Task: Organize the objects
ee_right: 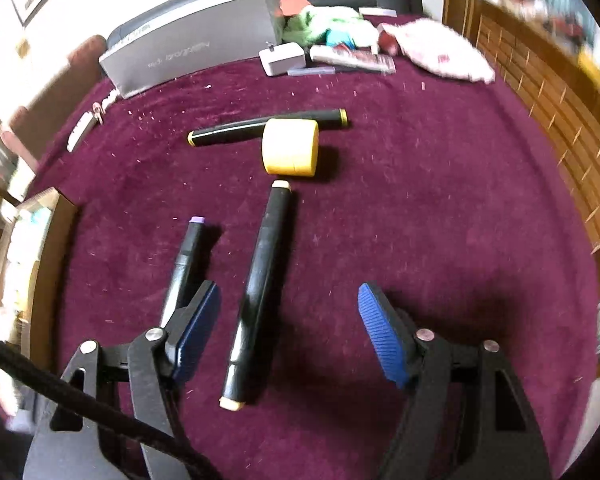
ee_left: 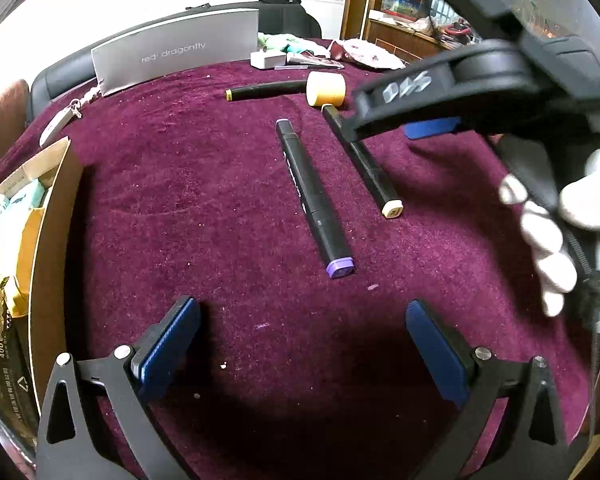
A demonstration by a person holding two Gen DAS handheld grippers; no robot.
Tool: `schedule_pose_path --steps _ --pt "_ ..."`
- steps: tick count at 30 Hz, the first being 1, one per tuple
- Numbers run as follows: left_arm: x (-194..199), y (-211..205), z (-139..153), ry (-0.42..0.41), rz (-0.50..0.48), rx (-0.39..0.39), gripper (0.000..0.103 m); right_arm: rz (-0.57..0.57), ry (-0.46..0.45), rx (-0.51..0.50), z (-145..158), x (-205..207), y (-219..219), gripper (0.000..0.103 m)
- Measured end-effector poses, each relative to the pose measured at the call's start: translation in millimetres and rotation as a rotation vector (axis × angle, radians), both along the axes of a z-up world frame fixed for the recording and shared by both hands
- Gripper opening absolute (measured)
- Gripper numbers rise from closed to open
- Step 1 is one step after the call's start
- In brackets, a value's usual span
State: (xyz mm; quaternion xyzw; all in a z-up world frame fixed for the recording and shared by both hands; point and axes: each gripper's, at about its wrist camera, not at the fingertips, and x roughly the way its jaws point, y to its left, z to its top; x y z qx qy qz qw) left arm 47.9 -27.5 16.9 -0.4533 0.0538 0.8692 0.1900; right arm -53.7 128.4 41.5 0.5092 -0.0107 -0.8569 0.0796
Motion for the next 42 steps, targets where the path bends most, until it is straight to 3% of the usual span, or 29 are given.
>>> schedule_pose_path --steps 3,6,14,19,25,28,31,33,34,39,42 --pt "0 1 0 0.000 0.000 -0.004 0.100 0.026 0.037 0.136 -5 -1 -19 0.047" --pt "0 1 -1 0.001 0.000 -0.004 0.100 0.040 0.016 0.159 -12 -3 -26 0.035" --pt "1 2 -2 0.003 0.000 -0.024 0.100 0.018 0.005 0.122 -18 -5 -25 0.023" --pt "1 7 -5 0.007 -0.002 -0.077 0.101 -0.014 -0.003 0.086 -17 7 -4 0.022" --pt "1 8 -5 0.008 -0.001 -0.081 0.101 -0.017 0.029 0.017 -16 22 17 0.022" --pt "1 9 -5 0.008 -0.001 -0.081 0.101 -0.012 0.045 -0.024 -16 21 19 0.030" --pt "1 9 -6 0.007 0.000 -0.081 0.101 0.005 0.069 -0.049 -17 21 12 0.051" --pt "2 11 -6 0.007 0.000 -0.082 0.101 0.033 0.086 -0.060 -19 22 4 0.077" --pt "1 10 -6 0.007 0.001 -0.081 0.101 0.048 0.094 -0.057 -21 23 0 0.082" --pt "3 10 -6 0.008 0.008 -0.081 0.101 0.086 0.101 0.035 -26 23 -18 0.092" --pt "5 10 -6 0.008 0.011 -0.082 0.101 0.111 0.077 -0.001 -27 20 -16 0.103"
